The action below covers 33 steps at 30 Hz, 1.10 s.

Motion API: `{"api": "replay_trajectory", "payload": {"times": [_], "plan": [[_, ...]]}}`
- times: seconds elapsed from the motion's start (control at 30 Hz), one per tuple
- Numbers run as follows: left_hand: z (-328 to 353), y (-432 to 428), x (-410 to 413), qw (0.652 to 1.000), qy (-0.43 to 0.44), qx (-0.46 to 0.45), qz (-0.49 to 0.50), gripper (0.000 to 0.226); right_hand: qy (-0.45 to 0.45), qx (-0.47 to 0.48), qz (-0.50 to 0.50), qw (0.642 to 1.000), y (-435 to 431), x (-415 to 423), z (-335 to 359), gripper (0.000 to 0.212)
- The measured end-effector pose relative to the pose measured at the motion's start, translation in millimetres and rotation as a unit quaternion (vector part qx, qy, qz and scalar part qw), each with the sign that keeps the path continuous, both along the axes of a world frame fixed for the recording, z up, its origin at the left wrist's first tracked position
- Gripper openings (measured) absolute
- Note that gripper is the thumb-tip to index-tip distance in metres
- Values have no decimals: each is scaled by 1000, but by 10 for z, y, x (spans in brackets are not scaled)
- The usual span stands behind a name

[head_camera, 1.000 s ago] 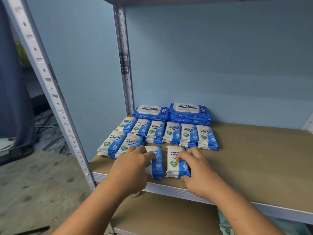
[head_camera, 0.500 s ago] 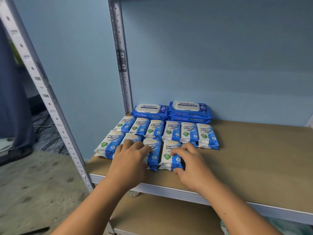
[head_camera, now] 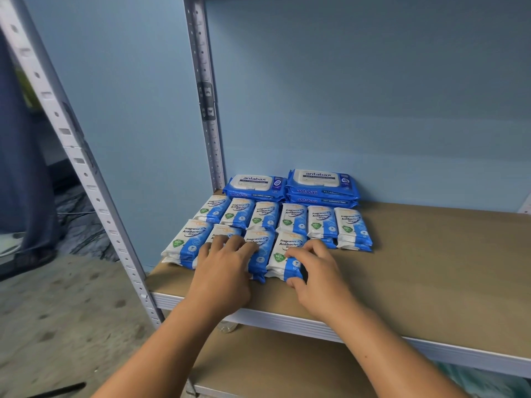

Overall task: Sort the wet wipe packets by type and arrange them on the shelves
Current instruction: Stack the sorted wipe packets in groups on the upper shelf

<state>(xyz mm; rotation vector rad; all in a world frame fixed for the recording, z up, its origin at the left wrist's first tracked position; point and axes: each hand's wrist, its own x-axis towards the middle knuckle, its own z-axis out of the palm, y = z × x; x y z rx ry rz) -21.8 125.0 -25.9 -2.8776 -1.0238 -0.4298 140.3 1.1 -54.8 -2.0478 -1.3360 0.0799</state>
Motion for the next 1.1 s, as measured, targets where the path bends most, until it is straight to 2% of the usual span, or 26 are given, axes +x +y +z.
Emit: {"api": "replay_trajectory", "payload": {"times": [0.17, 0.27, 0.43, 0.57, 0.67, 0.83, 0.97, 1.1], "plan": [[46, -88, -29, 999, 2, -36, 4, 67, 18, -4, -10, 1000, -184, -17, 113, 61], [139, -229, -34, 999, -11, -49, -7, 67, 21, 11, -40, 999, -417, -21, 198, 55], [288, -748, -77, 992, -90, -65, -62, 47, 21, 10, -110, 994, -1169, -37, 263, 37], [230, -1425, -165, 972, -143, -170, -83, 26, 50, 13, -171, 984, -1887, -88, 350, 25], [-93, -1858, -238, 957, -117, -247, -96, 21, 75, -48, -200, 976, -2365, -157, 400, 27], [-297, -2339, -113, 930, -57, -350, -99, 31, 89, -141, -194, 967, -2977, -256, 594, 24], [-467, -2532, 83, 919, 13, -378, -109, 41, 93, -221, -194, 951, -3258, -141, 594, 19], [-650, -2565, 393, 911, 27, -397, -106, 42, 97, -331, -193, 919, -3351, 162, 355, 24]]}}
